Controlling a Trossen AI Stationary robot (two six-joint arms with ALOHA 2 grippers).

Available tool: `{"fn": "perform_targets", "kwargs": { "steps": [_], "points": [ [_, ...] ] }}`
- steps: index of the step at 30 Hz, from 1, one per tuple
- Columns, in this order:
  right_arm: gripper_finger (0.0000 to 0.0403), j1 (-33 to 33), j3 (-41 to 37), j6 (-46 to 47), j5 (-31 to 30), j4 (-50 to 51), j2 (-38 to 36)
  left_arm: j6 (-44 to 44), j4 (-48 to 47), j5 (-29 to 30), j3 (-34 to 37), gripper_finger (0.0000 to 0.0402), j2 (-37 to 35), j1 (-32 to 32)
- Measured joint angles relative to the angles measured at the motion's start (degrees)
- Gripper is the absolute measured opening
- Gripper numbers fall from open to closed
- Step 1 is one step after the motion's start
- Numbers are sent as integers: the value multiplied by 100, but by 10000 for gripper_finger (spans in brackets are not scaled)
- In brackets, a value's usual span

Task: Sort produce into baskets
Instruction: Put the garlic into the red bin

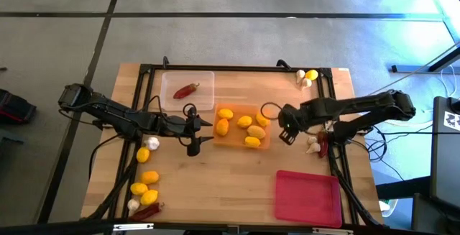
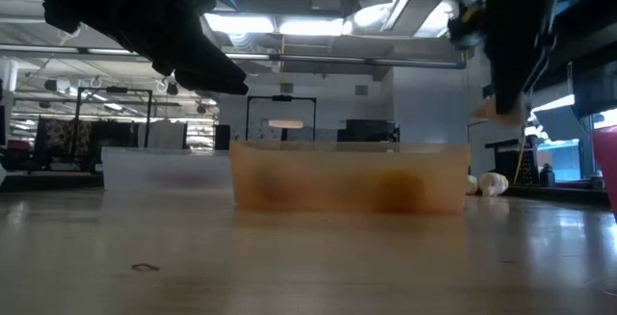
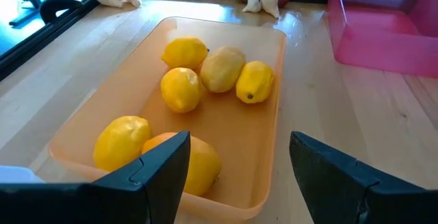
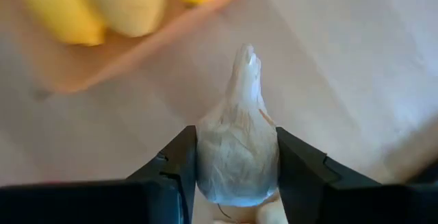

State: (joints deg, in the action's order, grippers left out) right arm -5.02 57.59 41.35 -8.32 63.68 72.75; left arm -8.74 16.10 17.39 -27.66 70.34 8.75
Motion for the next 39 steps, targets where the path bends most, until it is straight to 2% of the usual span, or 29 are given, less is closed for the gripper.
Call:
{"fn": "perform_targets", "kwargs": {
  "steps": [9, 13, 21, 29, 39],
  "points": [
    [146, -1656, 80, 904, 94, -654, 15, 56, 0, 0, 0, 246, -1, 0],
    [147, -2371, 80, 1194, -90, -1082, 24, 57, 0, 0, 0, 246, 1, 0],
    [147, -3385, 80, 1887, -231, -1614, 211, 55, 2, 0, 0, 246, 1, 0],
    [147, -3962, 80, 2435, -109, -1804, 756, 57, 0, 0, 0, 246, 1, 0],
    [149, -3997, 80, 2498, 200, -2041, 1351, 96, 0, 0, 0, 246, 1, 0]
  ]
}}
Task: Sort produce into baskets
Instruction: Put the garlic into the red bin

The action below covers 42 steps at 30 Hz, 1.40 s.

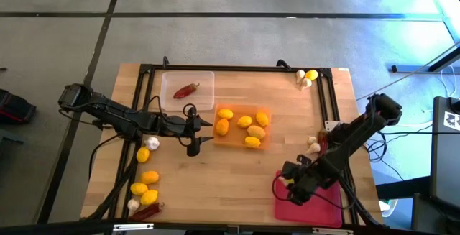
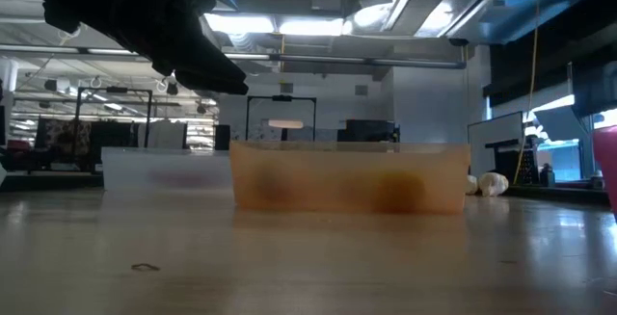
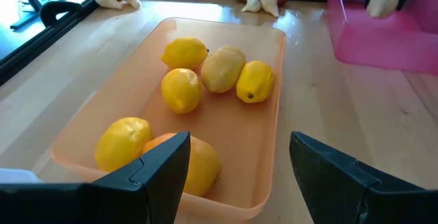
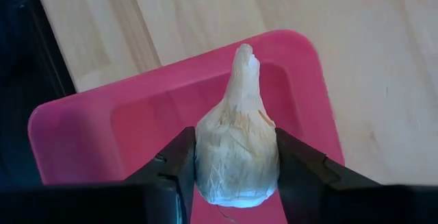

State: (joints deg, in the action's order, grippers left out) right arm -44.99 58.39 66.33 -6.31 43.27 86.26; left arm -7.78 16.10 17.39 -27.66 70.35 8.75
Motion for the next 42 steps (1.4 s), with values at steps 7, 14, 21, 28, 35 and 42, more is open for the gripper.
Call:
{"fn": "perform_targets", "kwargs": {
  "steps": [7, 14, 21, 28, 35, 42],
  "points": [
    [212, 0, -2, 382, 179, 194, 75, 29, 0, 0, 0, 246, 0, -4],
    [272, 4, -2, 393, 453, 200, 75, 31, 0, 0, 0, 246, 0, -4],
    [280, 310, 66, 340, 735, 246, -128, 23, 2, 0, 0, 246, 0, -4],
    [280, 618, 393, 77, 26, 1065, -546, -26, 0, 0, 0, 246, 0, -4],
    [280, 1096, 475, 143, -975, 2157, -897, -70, 0, 0, 0, 246, -1, -4],
    [280, 1862, 475, 249, -1717, 3306, -913, -82, -2, 0, 0, 246, 0, -4]
  ]
}}
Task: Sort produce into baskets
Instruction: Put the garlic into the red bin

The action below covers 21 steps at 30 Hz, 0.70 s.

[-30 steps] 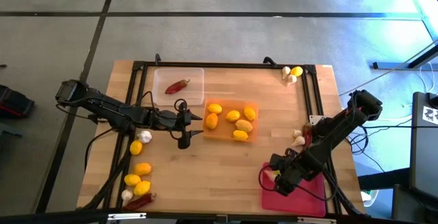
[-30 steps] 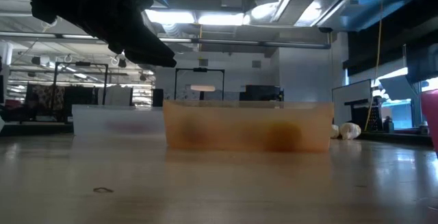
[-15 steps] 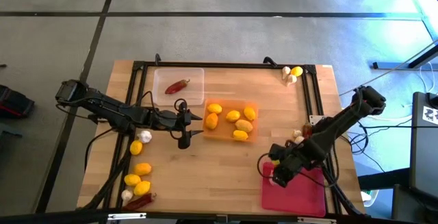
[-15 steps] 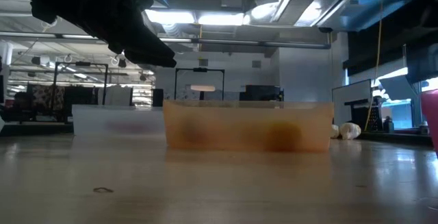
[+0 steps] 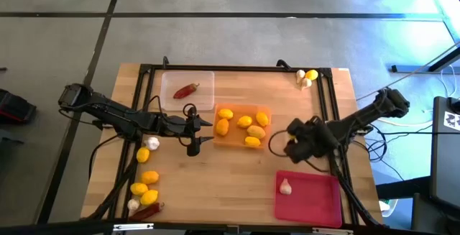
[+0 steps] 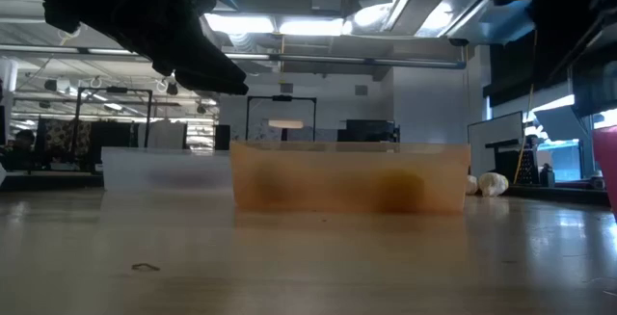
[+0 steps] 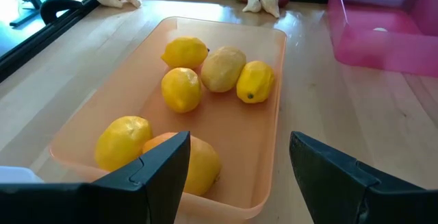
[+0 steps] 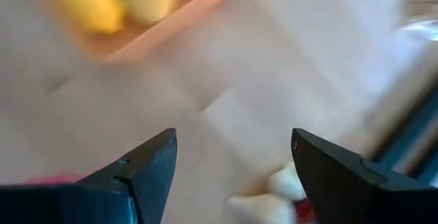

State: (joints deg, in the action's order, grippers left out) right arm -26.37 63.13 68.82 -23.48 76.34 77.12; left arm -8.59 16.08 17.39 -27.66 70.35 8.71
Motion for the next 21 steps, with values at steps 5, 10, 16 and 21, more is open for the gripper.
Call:
{"fn": "perform_targets", "kwargs": {
  "steps": [5, 10, 16, 21],
  "points": [
    [280, 598, -22, -52, -622, 435, 0, -1, -7, 0, 0, 246, 0, 0],
    [280, 1316, -368, -302, -933, 433, -13, -33, -42, 0, 0, 246, 0, 0],
    [280, 2314, -950, -691, -1161, 16, -13, -38, -46, 0, 0, 246, 0, 0],
    [280, 3148, -1436, -1197, -1259, -816, -13, -100, -46, 0, 0, 246, 0, -1]
  ]
}}
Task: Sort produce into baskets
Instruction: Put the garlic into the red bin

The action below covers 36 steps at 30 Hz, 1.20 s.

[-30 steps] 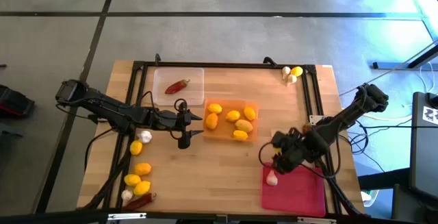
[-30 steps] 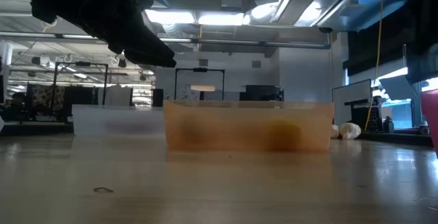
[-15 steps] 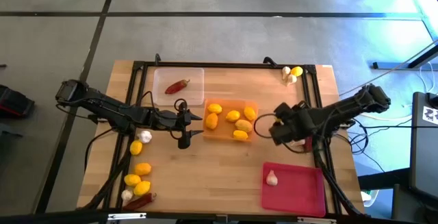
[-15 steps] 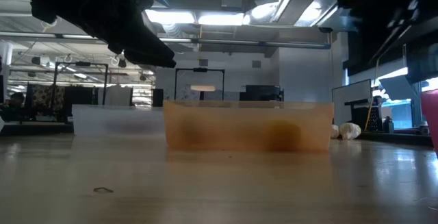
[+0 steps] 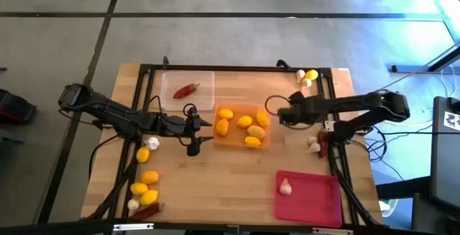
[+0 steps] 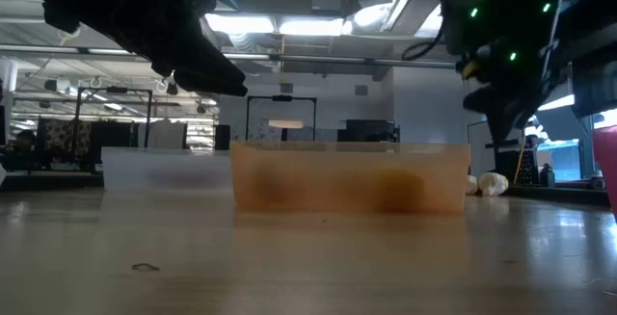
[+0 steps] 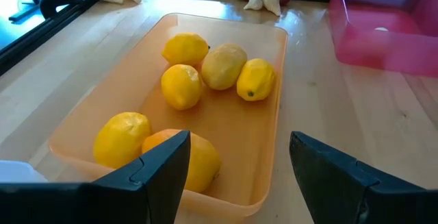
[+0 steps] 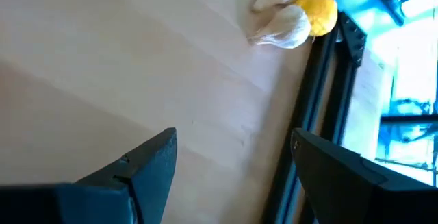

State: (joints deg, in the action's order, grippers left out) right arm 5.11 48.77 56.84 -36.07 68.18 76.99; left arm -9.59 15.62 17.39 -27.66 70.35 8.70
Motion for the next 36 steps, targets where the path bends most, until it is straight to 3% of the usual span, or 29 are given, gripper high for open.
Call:
{"fn": "perform_targets", "kwargs": {
  "steps": [10, 16, 26, 36],
  "points": [
    [280, 1500, -954, -738, -90, -2108, 0, -10, 0, 0, 0, 246, 0, -1],
    [280, 2114, -1334, -918, -90, -2830, 0, -54, 0, 0, 0, 246, 0, -1],
    [280, 2464, -1996, -918, -318, -4375, 0, -54, 0, 0, 0, 246, 0, 0],
    [280, 2493, -2327, -719, -447, -5095, 0, -52, 0, 0, 0, 246, 0, 1]
  ]
}}
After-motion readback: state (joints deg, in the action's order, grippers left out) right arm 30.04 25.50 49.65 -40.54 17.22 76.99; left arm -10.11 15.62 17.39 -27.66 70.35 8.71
